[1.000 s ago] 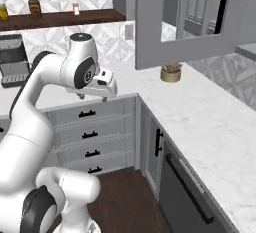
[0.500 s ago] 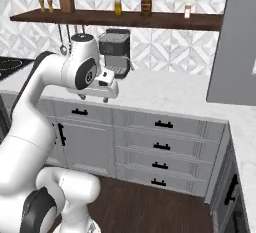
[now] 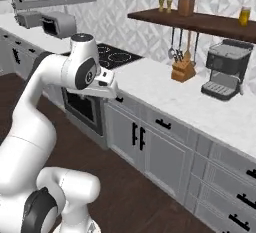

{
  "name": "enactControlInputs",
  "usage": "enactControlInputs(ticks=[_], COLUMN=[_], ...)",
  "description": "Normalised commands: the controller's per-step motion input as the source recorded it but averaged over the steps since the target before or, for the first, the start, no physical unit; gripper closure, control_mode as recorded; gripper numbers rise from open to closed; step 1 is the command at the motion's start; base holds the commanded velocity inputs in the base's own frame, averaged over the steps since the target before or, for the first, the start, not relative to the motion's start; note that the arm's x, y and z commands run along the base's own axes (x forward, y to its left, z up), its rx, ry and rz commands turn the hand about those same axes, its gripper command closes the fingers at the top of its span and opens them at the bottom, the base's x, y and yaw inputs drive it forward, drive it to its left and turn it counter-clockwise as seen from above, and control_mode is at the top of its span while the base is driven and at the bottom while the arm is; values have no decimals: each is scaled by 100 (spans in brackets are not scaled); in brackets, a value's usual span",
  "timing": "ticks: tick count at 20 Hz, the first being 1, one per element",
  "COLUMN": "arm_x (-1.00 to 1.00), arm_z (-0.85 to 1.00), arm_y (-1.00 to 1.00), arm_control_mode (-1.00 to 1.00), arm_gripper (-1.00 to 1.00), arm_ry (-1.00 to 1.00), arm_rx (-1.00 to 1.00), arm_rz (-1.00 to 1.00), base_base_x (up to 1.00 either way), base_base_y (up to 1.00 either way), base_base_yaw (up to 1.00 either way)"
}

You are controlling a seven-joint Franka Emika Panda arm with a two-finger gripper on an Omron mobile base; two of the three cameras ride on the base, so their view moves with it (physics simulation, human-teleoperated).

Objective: Gather all objects into one cabinet and sort the glasses and bowls to opposite sides.

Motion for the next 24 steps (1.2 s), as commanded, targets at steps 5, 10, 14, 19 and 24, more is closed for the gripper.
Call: enactControlInputs(ticks=[5,10,14,19,24], arm_x=[0,0,0,0,0], arm_z=[0,0,0,0,0], arm_y=[0,0,0,0,0], arm_control_mode=[100,100,100,100,100], arm_gripper=[-100,-100,-100,-100,-100], arm_ry=[0,0,0,0,0], arm_rx=[0,0,0,0,0], arm_rz=[0,0,0,0,0], base_base_x=[33,70,100,99,98], base_base_y=[39,82,100,100,97], base_base_yaw=[68,25,18,33,36])
